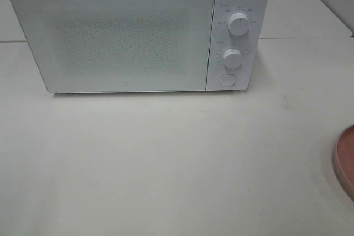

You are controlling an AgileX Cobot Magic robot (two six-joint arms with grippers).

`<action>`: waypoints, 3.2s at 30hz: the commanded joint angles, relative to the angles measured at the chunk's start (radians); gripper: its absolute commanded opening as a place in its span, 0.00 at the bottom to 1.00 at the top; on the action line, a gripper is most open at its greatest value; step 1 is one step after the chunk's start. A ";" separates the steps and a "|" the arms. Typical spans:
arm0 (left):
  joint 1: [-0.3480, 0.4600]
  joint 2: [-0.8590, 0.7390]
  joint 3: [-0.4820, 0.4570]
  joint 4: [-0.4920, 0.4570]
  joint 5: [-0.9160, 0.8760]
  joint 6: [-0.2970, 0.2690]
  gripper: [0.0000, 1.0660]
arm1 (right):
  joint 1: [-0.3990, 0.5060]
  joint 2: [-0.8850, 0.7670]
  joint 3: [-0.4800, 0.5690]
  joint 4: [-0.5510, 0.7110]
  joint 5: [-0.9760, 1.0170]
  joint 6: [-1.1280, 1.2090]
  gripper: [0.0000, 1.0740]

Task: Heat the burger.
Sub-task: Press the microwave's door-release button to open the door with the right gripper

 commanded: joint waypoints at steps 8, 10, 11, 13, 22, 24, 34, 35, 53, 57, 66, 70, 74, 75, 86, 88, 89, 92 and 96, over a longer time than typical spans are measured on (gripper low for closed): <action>0.003 -0.014 -0.001 -0.001 -0.009 -0.001 0.94 | -0.002 -0.027 0.003 -0.004 -0.013 -0.008 0.70; 0.003 -0.014 -0.001 -0.001 -0.009 -0.001 0.94 | -0.002 -0.027 0.003 -0.004 -0.013 -0.008 0.70; 0.003 -0.014 -0.001 -0.001 -0.009 -0.001 0.94 | -0.002 -0.027 0.003 -0.004 -0.013 -0.008 0.70; 0.003 -0.014 -0.001 -0.001 -0.009 -0.001 0.94 | -0.002 -0.027 0.003 -0.004 -0.014 -0.008 0.70; 0.003 -0.014 -0.001 -0.001 -0.009 -0.001 0.94 | -0.002 0.088 -0.040 -0.004 -0.079 -0.008 0.70; 0.003 -0.014 -0.001 -0.001 -0.009 -0.001 0.94 | -0.002 0.144 -0.040 -0.004 -0.126 -0.008 0.70; 0.003 -0.014 -0.001 -0.001 -0.009 -0.001 0.94 | -0.002 0.315 -0.039 -0.004 -0.310 -0.008 0.70; 0.003 -0.014 -0.001 -0.001 -0.009 -0.001 0.94 | -0.002 0.353 -0.039 -0.004 -0.352 -0.008 0.70; 0.003 -0.014 -0.001 -0.001 -0.009 -0.001 0.94 | -0.002 0.652 -0.039 -0.004 -0.623 -0.007 0.70; 0.003 -0.014 -0.001 -0.001 -0.009 -0.001 0.94 | -0.002 0.705 -0.039 -0.002 -0.668 -0.006 0.70; 0.003 -0.014 -0.001 -0.001 -0.009 -0.001 0.94 | -0.002 0.807 -0.031 0.000 -0.811 0.000 0.70; 0.003 -0.014 -0.001 -0.001 -0.009 -0.001 0.94 | -0.002 0.835 0.031 -0.001 -0.979 0.000 0.70; 0.003 -0.014 -0.001 -0.001 -0.009 -0.001 0.94 | -0.002 0.862 0.114 -0.001 -1.152 -0.001 0.70; 0.003 -0.014 -0.001 -0.001 -0.009 -0.001 0.94 | -0.002 0.862 0.114 -0.001 -1.152 -0.001 0.70; 0.003 -0.014 -0.001 -0.001 -0.009 -0.001 0.94 | -0.002 0.865 0.250 -0.008 -1.432 -0.009 0.70; 0.003 -0.014 -0.001 -0.001 -0.009 -0.001 0.94 | -0.002 0.896 0.276 -0.002 -1.515 -0.011 0.70; 0.003 -0.014 -0.001 -0.001 -0.009 -0.001 0.94 | -0.002 0.896 0.276 -0.002 -1.515 -0.011 0.70; 0.003 -0.014 -0.001 -0.001 -0.009 -0.001 0.94 | -0.002 0.965 0.288 0.018 -1.572 -0.012 0.70; 0.003 -0.014 -0.001 -0.001 -0.009 -0.001 0.94 | 0.000 1.072 0.289 0.018 -1.642 -0.013 0.70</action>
